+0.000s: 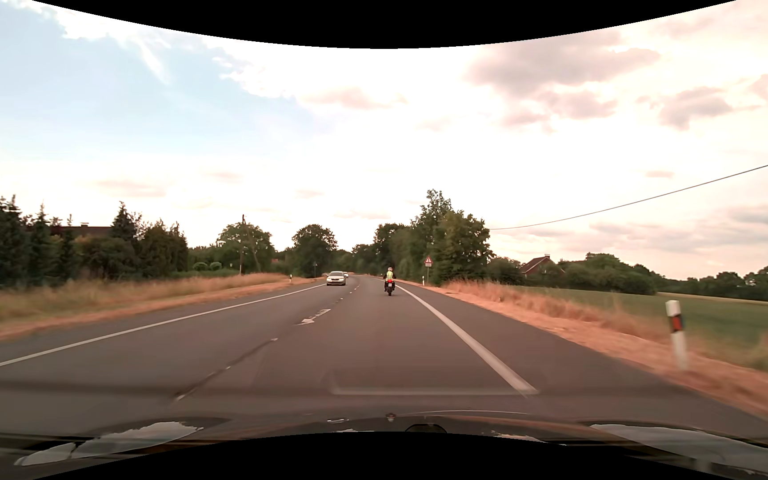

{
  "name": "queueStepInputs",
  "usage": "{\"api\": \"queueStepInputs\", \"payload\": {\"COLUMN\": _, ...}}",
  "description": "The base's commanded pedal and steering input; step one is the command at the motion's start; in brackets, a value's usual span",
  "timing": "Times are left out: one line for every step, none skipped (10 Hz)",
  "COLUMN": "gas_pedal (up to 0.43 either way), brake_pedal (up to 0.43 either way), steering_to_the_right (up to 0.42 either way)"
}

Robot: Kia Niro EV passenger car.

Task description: Follow the waypoints while adhering to traffic rules and regulations

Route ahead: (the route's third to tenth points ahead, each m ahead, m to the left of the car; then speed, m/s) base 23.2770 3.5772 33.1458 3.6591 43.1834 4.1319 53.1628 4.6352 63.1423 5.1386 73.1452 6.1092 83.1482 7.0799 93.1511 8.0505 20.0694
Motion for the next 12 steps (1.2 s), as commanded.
{"api": "queueStepInputs", "payload": {"gas_pedal": 0.260, "brake_pedal": 0.000, "steering_to_the_right": -0.009}}
{"api": "queueStepInputs", "payload": {"gas_pedal": 0.248, "brake_pedal": 0.000, "steering_to_the_right": -0.009}}
{"api": "queueStepInputs", "payload": {"gas_pedal": 0.240, "brake_pedal": 0.000, "steering_to_the_right": -0.009}}
{"api": "queueStepInputs", "payload": {"gas_pedal": 0.240, "brake_pedal": 0.000, "steering_to_the_right": -0.009}}
{"api": "queueStepInputs", "payload": {"gas_pedal": 0.240, "brake_pedal": 0.000, "steering_to_the_right": -0.009}}
{"api": "queueStepInputs", "payload": {"gas_pedal": 0.240, "brake_pedal": 0.000, "steering_to_the_right": -0.009}}
{"api": "queueStepInputs", "payload": {"gas_pedal": 0.240, "brake_pedal": 0.000, "steering_to_the_right": -0.009}}
{"api": "queueStepInputs", "payload": {"gas_pedal": 0.240, "brake_pedal": 0.000, "steering_to_the_right": -0.009}}
{"api": "queueStepInputs", "payload": {"gas_pedal": 0.240, "brake_pedal": 0.000, "steering_to_the_right": -0.009}}
{"api": "queueStepInputs", "payload": {"gas_pedal": 0.240, "brake_pedal": 0.000, "steering_to_the_right": -0.009}}
{"api": "queueStepInputs", "payload": {"gas_pedal": 0.240, "brake_pedal": 0.000, "steering_to_the_right": -0.009}}
{"api": "queueStepInputs", "payload": {"gas_pedal": 0.240, "brake_pedal": 0.000, "steering_to_the_right": -0.009}}
